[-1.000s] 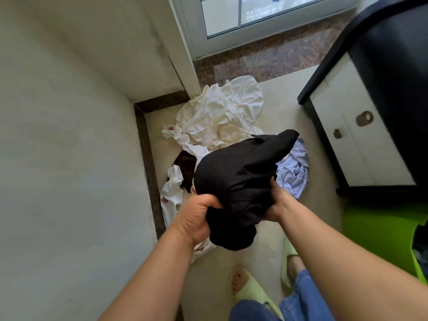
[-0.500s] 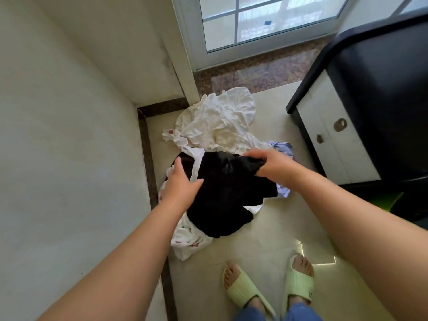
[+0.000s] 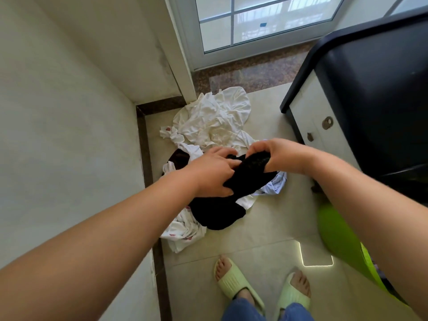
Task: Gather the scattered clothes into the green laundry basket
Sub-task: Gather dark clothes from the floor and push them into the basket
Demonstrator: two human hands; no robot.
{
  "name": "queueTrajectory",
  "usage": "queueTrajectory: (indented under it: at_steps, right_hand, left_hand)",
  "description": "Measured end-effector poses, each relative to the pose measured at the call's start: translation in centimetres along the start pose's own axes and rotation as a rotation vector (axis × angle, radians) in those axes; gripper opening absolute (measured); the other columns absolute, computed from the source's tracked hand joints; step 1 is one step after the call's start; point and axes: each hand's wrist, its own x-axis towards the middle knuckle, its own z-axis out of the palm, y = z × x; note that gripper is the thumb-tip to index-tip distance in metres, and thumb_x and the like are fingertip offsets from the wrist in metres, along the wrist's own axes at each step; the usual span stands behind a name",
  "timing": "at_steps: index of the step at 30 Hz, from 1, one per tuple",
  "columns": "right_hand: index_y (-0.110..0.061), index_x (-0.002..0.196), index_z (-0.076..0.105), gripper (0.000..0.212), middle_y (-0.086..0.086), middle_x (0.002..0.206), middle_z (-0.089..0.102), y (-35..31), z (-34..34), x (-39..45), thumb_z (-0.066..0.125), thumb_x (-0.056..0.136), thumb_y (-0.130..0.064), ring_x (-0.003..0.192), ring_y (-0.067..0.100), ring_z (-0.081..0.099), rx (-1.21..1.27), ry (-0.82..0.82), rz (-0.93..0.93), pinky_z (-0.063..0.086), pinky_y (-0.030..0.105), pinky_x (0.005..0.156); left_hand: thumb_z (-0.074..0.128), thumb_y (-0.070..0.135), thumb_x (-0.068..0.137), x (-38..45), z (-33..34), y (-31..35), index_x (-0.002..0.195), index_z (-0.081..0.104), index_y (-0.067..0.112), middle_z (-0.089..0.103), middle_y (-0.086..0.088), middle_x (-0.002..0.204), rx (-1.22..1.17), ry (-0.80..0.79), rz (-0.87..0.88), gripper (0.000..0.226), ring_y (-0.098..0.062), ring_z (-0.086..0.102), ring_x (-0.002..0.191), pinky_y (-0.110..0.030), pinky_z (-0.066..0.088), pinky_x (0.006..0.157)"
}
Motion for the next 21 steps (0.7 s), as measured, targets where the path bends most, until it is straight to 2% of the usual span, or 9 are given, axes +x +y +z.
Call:
queueTrajectory:
  at_steps: [3,4,5,7,8,12,14,18,21]
  right_hand:
    - [-0.037,0.086,0.063,0.033,-0.003,0.082,0.067,0.8,-2.4,-0.8,0.063,0.073,-0.006,0.074,0.013,0.062,-0.127,-0.029,0.035,0.05,0.028,0.069]
    - [-0.036,0.085,0.062,0.03,-0.006,0.081,0.066,0.9,-3.2,-0.9,0.066,0.074,-0.009,0.076,0.013,0.061,-0.164,-0.03,0.038,0.05,0.027,0.07]
    - [-0.036,0.084,0.061,0.026,-0.009,0.081,0.065,0.9,-4.0,-1.3,0.072,0.074,-0.014,0.076,0.012,0.061,-0.203,-0.033,0.037,0.048,0.025,0.07]
    - [-0.035,0.086,0.058,0.028,-0.014,0.081,0.063,0.5,-4.9,-1.6,0.081,0.071,-0.03,0.078,0.009,0.061,-0.295,-0.071,0.03,0.045,0.022,0.067]
    - [-0.035,0.09,0.057,0.034,-0.016,0.084,0.062,0.1,-5.0,-1.5,0.082,0.068,-0.039,0.08,0.008,0.061,-0.351,-0.109,0.035,0.045,0.023,0.069]
    - [-0.027,0.11,0.06,0.06,-0.013,0.095,0.066,-0.9,-5.2,-1.5,0.082,0.062,-0.054,0.088,0.011,0.063,-0.529,-0.235,0.097,0.05,0.029,0.082]
    - [-0.024,0.116,0.061,0.06,-0.008,0.098,0.067,-1.2,-5.9,-2.2,0.082,0.066,-0.05,0.088,0.015,0.063,-0.625,-0.215,0.115,0.047,0.025,0.076]
    - [-0.02,0.119,0.06,0.05,0.0,0.098,0.062,-1.5,-7.4,-4.0,0.072,0.079,-0.047,0.072,0.017,0.058,-0.774,-0.002,0.187,0.043,0.021,0.049]
    - [-0.023,0.121,0.054,0.052,0.004,0.107,0.064,-1.5,-8.4,-4.4,0.066,0.081,-0.054,0.093,0.027,0.062,-0.687,0.368,0.117,0.048,0.033,0.069]
  left_hand:
    - [0.055,0.038,0.081,-0.5,-0.7,2.7,0.071,0.056,0.017,0.063,-0.002,0.092,-0.273,-0.056,-0.131,0.023,-0.024,0.057,0.107,-0.036,0.045,0.094]
    - [0.054,0.037,0.083,-1.0,-0.9,2.4,0.072,0.052,0.017,0.06,-0.002,0.081,-0.349,-0.15,-0.198,0.023,-0.026,0.059,0.097,-0.039,0.045,0.091]
    - [0.052,0.039,0.086,-1.5,-1.2,1.9,0.078,0.054,0.018,0.058,0.001,0.076,-0.328,-0.228,-0.248,0.023,-0.025,0.06,0.094,-0.039,0.041,0.098]
    - [0.046,0.054,0.09,-2.6,-2.4,0.0,0.102,0.061,0.026,0.064,0.007,0.086,-0.112,-0.322,-0.329,0.034,-0.018,0.06,0.102,-0.042,0.021,0.113]
    - [0.043,0.062,0.089,-3.1,-3.2,-1.0,0.112,0.061,0.03,0.066,0.008,0.095,0.038,-0.344,-0.356,0.043,-0.017,0.058,0.107,-0.042,0.02,0.113]
    - [0.035,0.067,0.091,-3.6,-7.4,-2.3,0.112,0.061,0.028,0.062,0.003,0.097,0.52,-0.359,-0.485,0.051,-0.021,0.058,0.105,-0.038,0.032,0.093]
    - [0.033,0.063,0.094,-4.6,-9.0,-2.3,0.111,0.058,0.025,0.063,0.002,0.094,0.583,-0.301,-0.6,0.048,-0.022,0.059,0.101,-0.037,0.031,0.09]
    - [0.041,0.057,0.094,-8.1,-9.5,-1.8,0.118,0.043,0.012,0.068,-0.007,0.102,0.589,0.04,-0.696,0.05,-0.026,0.062,0.098,-0.036,0.035,0.08]
    - [0.043,0.059,0.093,-9.7,-9.2,-0.4,0.13,0.035,0.007,0.068,-0.011,0.091,0.501,0.213,-0.776,0.064,-0.028,0.059,0.074,-0.032,0.037,0.059]
